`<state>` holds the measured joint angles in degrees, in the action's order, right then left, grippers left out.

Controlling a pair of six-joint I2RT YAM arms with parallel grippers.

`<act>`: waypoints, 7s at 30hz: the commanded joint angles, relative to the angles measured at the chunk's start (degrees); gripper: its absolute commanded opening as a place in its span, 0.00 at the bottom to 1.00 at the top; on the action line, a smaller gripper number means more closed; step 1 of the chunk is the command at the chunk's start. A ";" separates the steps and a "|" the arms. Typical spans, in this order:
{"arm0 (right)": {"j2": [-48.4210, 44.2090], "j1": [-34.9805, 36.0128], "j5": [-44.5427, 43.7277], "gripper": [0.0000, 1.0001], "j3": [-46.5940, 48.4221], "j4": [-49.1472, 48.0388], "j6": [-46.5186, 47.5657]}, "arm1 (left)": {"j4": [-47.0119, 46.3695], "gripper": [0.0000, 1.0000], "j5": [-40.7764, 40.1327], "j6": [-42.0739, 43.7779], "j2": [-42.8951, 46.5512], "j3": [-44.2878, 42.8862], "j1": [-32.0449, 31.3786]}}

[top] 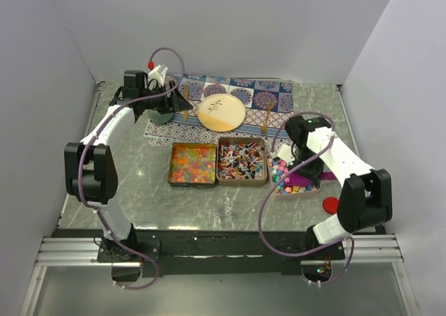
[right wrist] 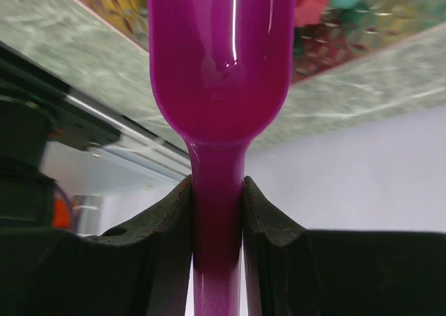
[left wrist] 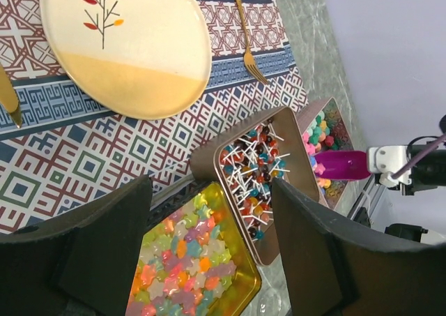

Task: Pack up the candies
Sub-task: Scoop the fake candies from the storage box, then place the fake candies in the packing bottle.

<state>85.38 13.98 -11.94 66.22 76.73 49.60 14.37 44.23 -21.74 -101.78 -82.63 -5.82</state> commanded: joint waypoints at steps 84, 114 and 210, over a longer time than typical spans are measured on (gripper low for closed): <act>-28.95 -28.82 50.78 0.00 -28.78 -33.67 4.09 | 4.09 0.75 0.86 12.16 -2.37 -8.07 -4.37; -17.01 8.05 41.31 0.00 10.51 0.26 21.41 | 3.83 0.77 -11.53 12.69 18.54 6.33 7.75; -2.16 26.21 -13.01 0.00 20.46 -5.60 27.91 | -8.84 0.73 -8.46 -1.47 33.31 28.66 8.38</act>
<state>80.49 44.42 -19.16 89.97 75.81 72.99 6.68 35.18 -23.27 -67.92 -55.59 4.97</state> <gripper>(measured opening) 0.351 0.742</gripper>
